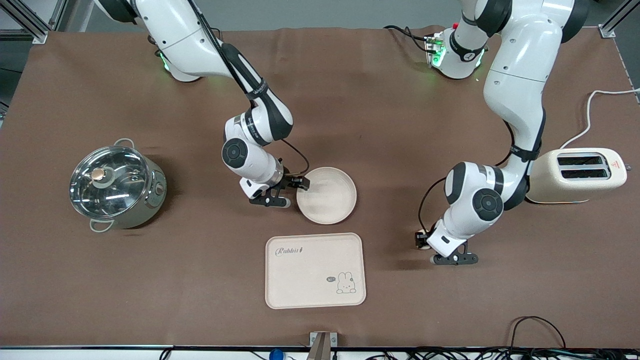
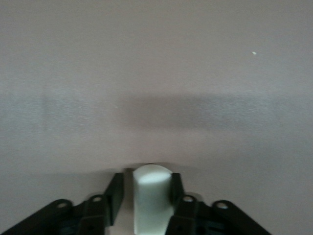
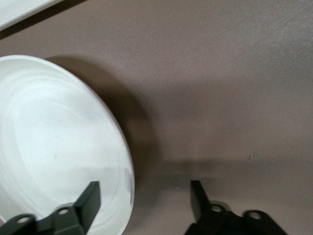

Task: Place bun in plate and plate on tray
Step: 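Carry the bun over the white plate and lower it with the left gripper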

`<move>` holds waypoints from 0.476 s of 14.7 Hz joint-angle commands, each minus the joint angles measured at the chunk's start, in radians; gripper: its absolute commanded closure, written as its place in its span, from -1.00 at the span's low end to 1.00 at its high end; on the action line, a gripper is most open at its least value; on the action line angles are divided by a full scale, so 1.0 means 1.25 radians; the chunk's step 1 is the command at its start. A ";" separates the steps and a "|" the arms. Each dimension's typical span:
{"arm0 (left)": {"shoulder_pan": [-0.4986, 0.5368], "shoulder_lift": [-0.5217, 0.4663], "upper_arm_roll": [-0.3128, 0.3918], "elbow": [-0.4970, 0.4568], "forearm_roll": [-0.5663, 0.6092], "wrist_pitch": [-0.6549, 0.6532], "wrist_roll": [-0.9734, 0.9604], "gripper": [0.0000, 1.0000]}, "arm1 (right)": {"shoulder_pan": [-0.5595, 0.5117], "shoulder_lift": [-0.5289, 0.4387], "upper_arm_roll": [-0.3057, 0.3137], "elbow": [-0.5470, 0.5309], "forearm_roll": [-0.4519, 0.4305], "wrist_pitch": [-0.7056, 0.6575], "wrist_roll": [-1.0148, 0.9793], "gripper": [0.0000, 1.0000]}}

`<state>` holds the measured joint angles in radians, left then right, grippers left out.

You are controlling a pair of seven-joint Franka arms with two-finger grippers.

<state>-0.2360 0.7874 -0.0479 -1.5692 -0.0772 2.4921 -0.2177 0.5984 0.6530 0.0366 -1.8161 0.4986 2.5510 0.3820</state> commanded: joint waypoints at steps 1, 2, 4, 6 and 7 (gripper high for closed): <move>-0.001 0.000 -0.008 -0.004 0.003 0.010 -0.001 0.86 | 0.008 0.004 -0.008 0.011 0.015 0.013 -0.004 0.72; -0.003 -0.004 -0.011 -0.003 0.003 0.010 -0.011 0.99 | 0.010 0.005 -0.007 0.010 0.015 0.031 -0.004 0.96; -0.004 -0.010 -0.025 0.006 0.002 0.010 -0.027 0.99 | 0.012 0.013 -0.007 0.011 0.015 0.039 -0.005 0.99; -0.007 -0.026 -0.063 0.029 -0.031 -0.012 -0.113 0.99 | 0.012 0.016 -0.007 0.012 0.013 0.039 -0.010 0.99; -0.011 -0.037 -0.084 0.037 -0.045 -0.031 -0.175 0.99 | 0.012 0.018 -0.007 0.013 0.013 0.039 -0.011 0.99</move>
<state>-0.2379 0.7823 -0.1122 -1.5351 -0.1006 2.4937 -0.3278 0.6025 0.6615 0.0359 -1.8094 0.4987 2.5921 0.3812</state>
